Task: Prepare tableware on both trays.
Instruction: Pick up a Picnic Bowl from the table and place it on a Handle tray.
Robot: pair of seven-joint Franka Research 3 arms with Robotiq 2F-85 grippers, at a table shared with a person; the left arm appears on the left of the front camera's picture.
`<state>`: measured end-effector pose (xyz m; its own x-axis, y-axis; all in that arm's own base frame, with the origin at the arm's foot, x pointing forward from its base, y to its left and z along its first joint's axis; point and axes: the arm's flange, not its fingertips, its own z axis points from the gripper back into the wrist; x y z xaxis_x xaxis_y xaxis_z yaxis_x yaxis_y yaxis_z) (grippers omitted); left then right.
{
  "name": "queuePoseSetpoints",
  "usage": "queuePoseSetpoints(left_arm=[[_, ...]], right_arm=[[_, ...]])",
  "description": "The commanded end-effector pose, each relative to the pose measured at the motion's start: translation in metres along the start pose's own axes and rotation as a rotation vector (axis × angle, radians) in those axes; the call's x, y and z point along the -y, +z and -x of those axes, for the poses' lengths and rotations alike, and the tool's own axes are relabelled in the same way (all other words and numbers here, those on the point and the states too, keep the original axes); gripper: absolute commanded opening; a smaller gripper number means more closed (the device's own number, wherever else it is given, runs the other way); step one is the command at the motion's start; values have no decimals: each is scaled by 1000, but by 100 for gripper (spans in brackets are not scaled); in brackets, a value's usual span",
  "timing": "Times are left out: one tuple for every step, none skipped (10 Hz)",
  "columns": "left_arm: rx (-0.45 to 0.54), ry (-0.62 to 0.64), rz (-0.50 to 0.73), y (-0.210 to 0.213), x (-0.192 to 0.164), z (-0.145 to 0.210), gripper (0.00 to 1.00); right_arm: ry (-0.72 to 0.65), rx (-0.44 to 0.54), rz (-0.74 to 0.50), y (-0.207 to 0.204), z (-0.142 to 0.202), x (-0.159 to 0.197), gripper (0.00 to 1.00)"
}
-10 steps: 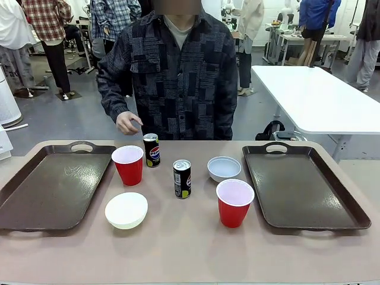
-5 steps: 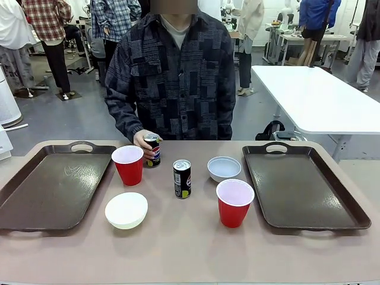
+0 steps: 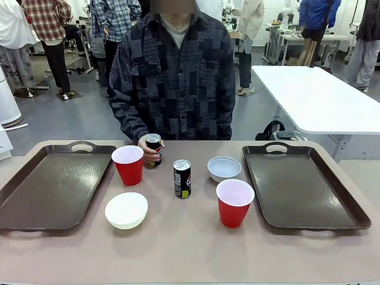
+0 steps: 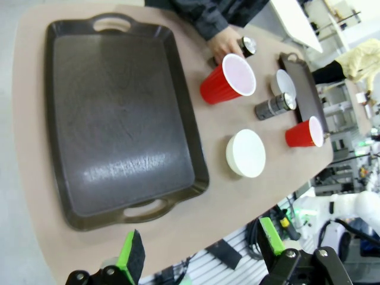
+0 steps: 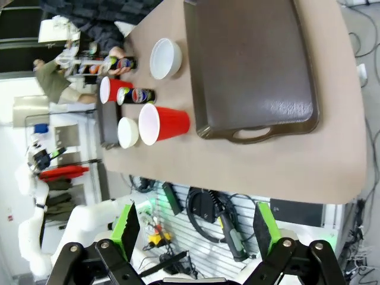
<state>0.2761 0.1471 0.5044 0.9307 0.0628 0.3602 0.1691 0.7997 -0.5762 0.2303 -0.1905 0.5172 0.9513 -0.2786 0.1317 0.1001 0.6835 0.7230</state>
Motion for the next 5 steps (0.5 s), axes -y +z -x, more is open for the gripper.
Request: queuePoseSetpoints(left_arm=[[5,11,11,1,-1,0,100],[5,11,11,1,-1,0,100],[5,11,11,1,-1,0,100],[5,11,11,1,-1,0,100],[5,11,11,1,-1,0,100]], right_arm=[[-54,71,135,-12,-13,-44,100],[-55,105,263,-24,-32,-83,100],[-68,128,355,-39,-54,-116,100],[-77,111,429,-59,-79,-142,100],[-83,121,505,-84,-103,-163,100]])
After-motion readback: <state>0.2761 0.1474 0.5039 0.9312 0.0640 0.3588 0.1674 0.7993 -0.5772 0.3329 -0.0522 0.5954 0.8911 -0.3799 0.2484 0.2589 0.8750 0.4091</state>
